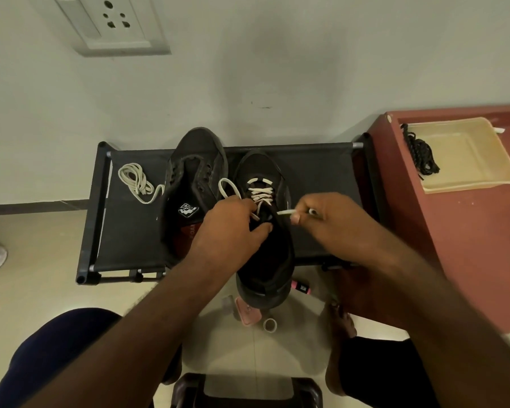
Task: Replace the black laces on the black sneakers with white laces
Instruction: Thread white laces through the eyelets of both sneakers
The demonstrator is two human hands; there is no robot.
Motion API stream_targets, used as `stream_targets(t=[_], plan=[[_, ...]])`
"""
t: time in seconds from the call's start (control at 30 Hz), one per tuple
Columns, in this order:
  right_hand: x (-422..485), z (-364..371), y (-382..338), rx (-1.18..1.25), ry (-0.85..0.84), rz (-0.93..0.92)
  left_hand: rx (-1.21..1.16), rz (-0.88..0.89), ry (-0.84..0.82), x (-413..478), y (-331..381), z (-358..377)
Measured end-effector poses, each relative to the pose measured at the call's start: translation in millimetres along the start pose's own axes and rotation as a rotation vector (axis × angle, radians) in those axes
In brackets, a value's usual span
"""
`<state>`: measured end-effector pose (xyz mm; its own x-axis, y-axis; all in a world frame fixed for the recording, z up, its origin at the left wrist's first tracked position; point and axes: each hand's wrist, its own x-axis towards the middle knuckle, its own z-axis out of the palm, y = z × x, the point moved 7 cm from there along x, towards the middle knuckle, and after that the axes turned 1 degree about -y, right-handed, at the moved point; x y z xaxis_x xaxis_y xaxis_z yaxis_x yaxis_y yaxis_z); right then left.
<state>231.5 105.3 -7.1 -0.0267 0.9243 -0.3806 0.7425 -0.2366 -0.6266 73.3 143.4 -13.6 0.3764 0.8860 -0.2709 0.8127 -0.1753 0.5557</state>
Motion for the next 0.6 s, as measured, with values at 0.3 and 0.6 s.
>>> stream_targets(t=[0.3,0.6], plan=[[2.9,-15.0,23.0,0.334,0.216,0.134,-0.182,-0.065,-0.117,-5.6,-4.8,2.8],[-5.2,-5.4,29.5,0.416,0.190,0.325,-0.267,-0.189,-0.102,-12.7,-5.5,1.3]])
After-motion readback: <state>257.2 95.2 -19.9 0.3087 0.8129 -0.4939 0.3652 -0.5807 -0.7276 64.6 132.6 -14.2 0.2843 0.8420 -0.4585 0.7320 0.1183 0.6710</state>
